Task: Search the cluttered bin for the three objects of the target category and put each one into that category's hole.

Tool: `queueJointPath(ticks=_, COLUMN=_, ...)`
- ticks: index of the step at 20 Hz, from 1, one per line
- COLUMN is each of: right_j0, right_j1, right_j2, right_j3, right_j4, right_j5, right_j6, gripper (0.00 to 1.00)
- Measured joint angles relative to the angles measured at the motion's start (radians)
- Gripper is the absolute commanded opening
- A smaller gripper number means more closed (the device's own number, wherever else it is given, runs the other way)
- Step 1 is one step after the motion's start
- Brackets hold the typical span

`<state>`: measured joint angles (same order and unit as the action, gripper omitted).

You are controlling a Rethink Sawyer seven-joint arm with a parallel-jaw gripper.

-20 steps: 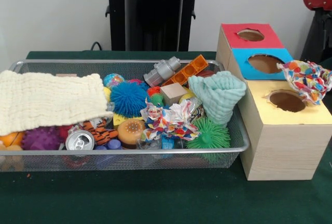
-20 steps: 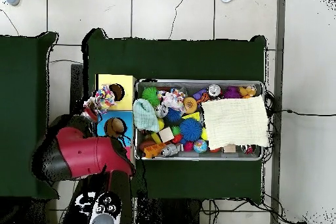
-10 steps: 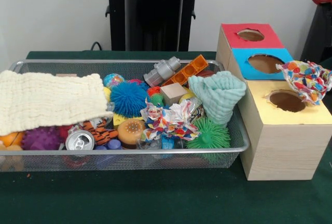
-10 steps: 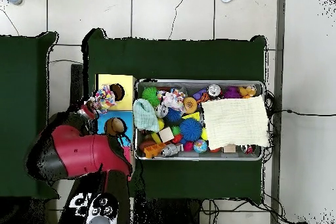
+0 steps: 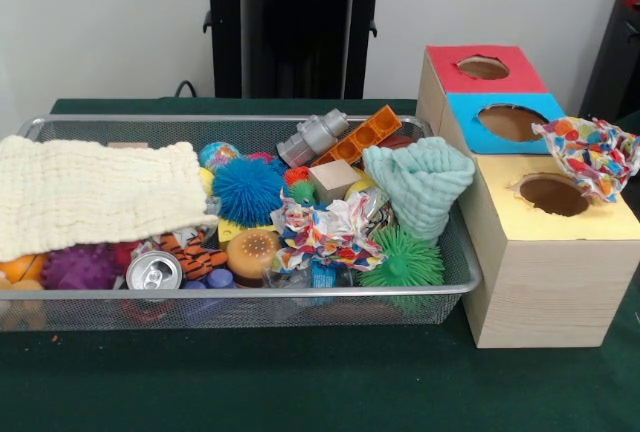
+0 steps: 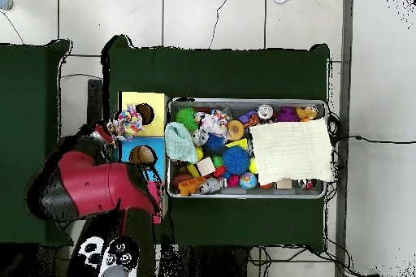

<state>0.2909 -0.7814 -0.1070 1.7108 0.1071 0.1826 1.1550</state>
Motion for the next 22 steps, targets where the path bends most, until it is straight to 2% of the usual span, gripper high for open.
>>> queueJointPath(ticks=22, right_j0=-0.007, right_j1=0.063, right_j2=-0.011, right_j3=-0.026, right_j4=0.000, right_j5=0.000, right_j6=0.000, gripper=1.00)
